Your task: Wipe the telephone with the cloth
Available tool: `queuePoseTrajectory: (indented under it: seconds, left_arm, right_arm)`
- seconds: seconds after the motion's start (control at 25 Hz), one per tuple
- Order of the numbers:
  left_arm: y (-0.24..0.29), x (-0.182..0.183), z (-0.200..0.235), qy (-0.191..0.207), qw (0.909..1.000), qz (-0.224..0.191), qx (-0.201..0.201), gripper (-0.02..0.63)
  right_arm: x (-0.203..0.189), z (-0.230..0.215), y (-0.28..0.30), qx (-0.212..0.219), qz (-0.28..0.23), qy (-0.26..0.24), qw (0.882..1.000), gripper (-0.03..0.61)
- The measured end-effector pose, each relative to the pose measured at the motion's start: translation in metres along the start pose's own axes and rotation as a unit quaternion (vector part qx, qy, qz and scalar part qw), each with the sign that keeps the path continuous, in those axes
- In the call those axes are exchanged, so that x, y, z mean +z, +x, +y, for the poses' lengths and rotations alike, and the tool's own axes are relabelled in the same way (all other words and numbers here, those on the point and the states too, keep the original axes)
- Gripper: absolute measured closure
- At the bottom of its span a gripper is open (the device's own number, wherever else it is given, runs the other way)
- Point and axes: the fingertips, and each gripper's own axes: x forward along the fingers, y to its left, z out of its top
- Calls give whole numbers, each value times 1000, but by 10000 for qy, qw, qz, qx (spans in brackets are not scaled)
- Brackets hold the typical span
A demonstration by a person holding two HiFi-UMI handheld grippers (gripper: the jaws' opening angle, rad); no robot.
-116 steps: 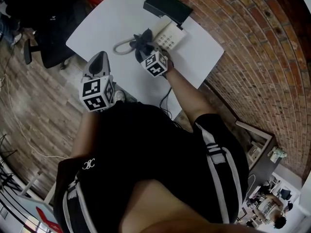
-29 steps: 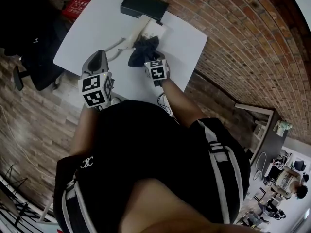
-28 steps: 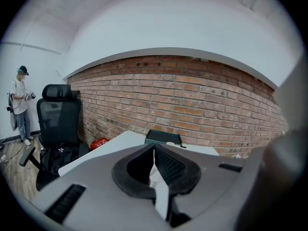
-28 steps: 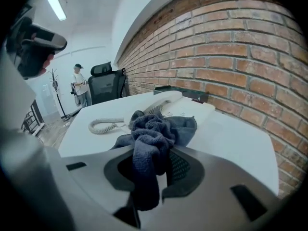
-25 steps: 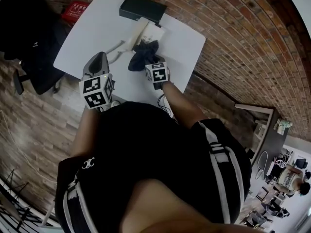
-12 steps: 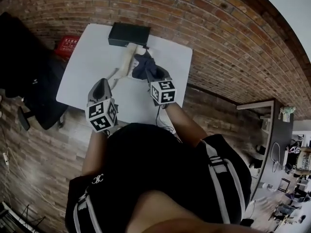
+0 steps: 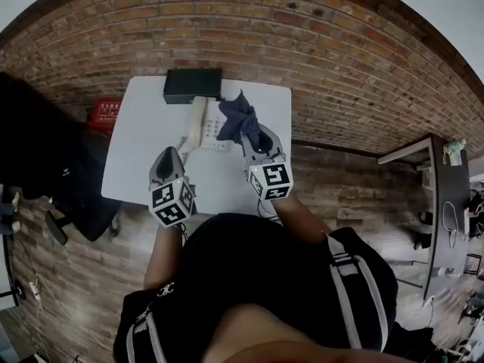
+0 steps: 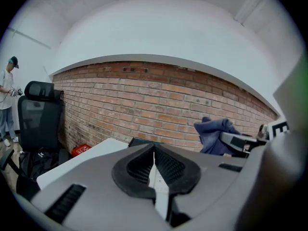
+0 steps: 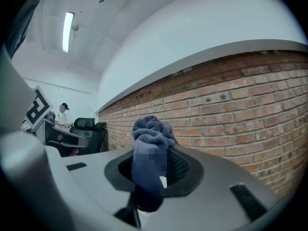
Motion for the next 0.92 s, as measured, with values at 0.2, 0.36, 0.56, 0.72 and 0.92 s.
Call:
queuePoseTrajectory:
  seconds: [0.2, 0.36, 0.56, 0.72, 0.92]
  left_arm:
    - [3, -6, -16, 40, 9996, 73, -252, 607]
    - [4, -7, -26, 171, 9991, 92, -383, 607]
    - [-1, -8, -26, 172, 9989, 98, -423, 607]
    - [-5, -10, -22, 150, 9989, 119, -425, 607]
    - [-9, -11, -14, 161, 9987, 134, -466, 607]
  right_arm:
    - [-6, 3, -10, -10, 123, 59, 9999, 508]
    - [-1, -1, -18, -103, 71, 86, 9999, 508]
    - [-1, -1, -24, -175, 121, 111, 9997, 508]
    - [-2, 9, -24, -105, 148, 85, 9998, 508]
    - [-2, 21, -23, -83, 173, 82, 9998, 508]
